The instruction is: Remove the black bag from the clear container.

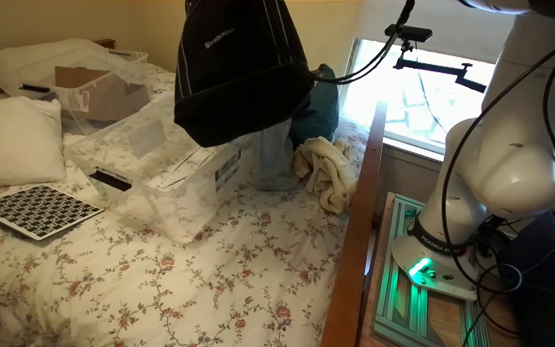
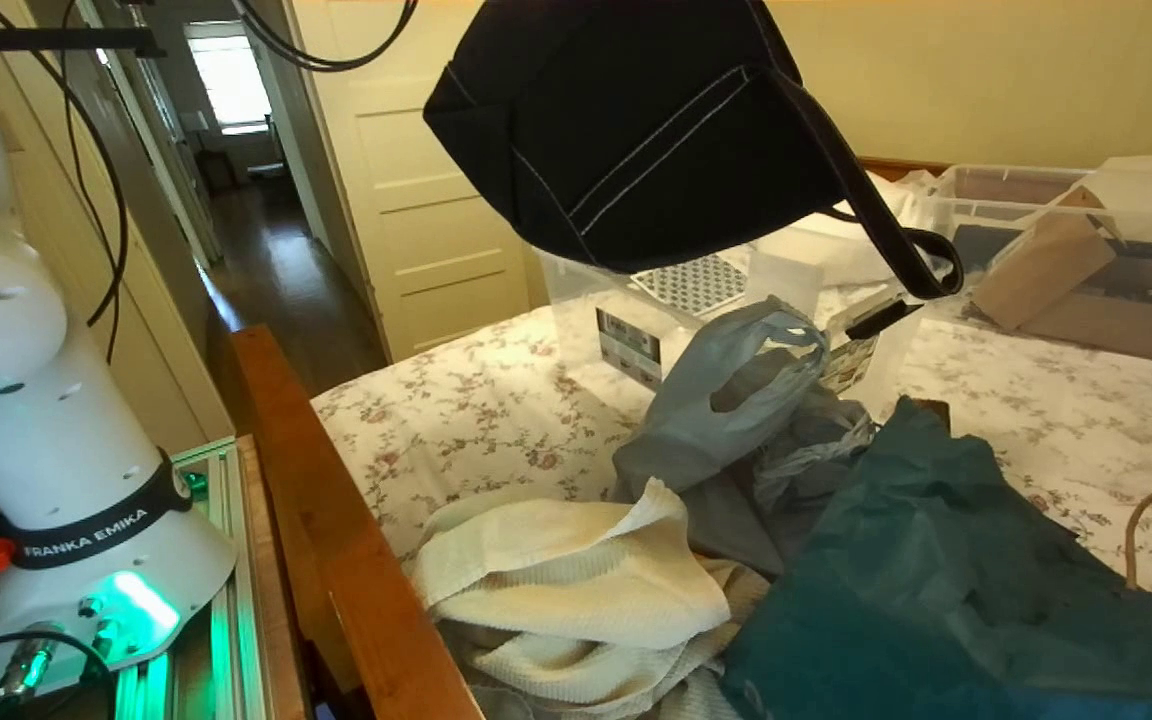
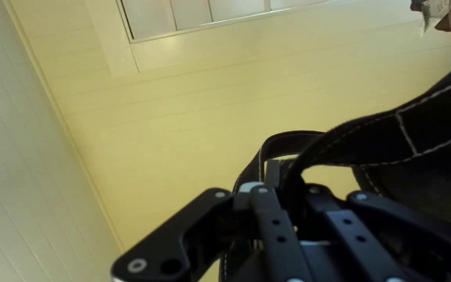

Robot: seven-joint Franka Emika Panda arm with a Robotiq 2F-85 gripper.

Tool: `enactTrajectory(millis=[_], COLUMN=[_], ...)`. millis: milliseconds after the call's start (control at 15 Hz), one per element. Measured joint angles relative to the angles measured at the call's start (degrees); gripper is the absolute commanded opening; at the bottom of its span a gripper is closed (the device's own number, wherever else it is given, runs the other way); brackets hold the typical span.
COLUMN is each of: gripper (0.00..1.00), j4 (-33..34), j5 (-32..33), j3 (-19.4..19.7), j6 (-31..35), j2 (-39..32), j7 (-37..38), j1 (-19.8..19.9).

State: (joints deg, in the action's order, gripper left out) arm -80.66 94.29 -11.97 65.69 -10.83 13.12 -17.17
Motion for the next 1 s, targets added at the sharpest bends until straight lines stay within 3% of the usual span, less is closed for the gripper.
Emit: enactTrajectory(millis=[1000], gripper=[0.01], j4=[3.34], j5=[6.77], j3=[5.43], j6=[-4.69], j2=[-2.93], j7=[2.47], j1=[3.16])
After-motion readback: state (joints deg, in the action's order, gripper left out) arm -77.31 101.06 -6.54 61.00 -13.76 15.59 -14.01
